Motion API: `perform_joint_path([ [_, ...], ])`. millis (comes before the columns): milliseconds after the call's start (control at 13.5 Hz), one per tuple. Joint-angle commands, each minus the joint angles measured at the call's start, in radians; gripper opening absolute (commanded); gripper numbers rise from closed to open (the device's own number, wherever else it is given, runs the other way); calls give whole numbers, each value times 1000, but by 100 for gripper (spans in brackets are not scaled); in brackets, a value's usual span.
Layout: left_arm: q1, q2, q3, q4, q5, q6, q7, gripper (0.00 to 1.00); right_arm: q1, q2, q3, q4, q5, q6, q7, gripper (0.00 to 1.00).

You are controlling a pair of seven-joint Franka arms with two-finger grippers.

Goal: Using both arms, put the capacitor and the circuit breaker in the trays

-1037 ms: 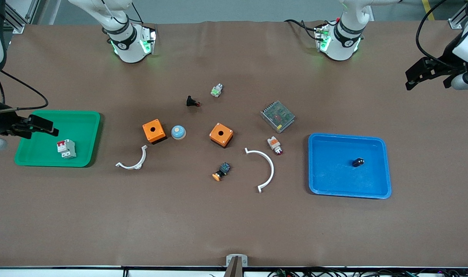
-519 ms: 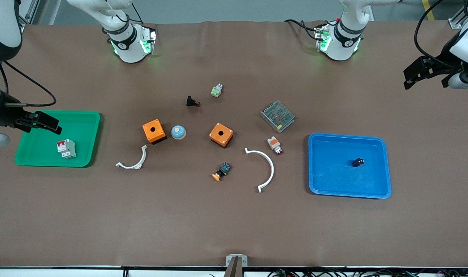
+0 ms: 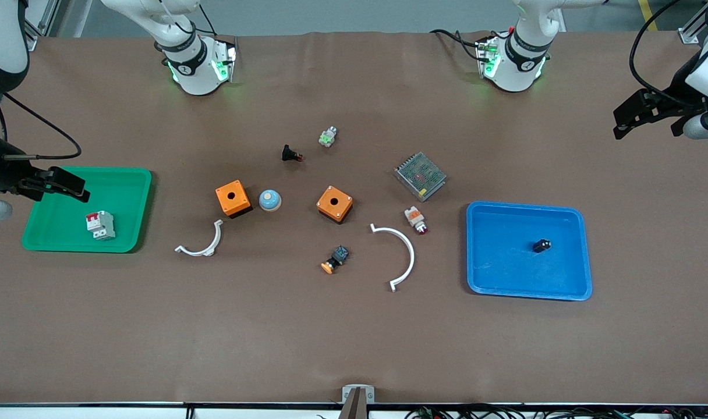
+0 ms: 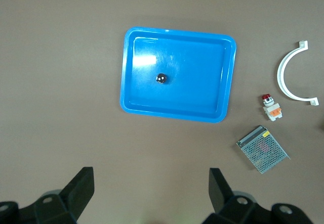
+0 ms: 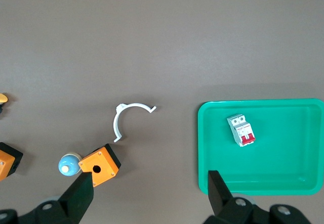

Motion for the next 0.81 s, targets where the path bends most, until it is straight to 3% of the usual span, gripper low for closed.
perform_joint_path([
  [0,5,10,-3,27,-14,-14,8,100,-7,-28,3,-20,-17,15,-15,100],
  [222,7,7,-3,35,-17,-29,11,100,-8,-25,-1,-11,-18,8,-113,100],
  [741,5,12,-3,33,-40,-37,5,100,-39,-22,0,-19,-15,1,-120,100],
])
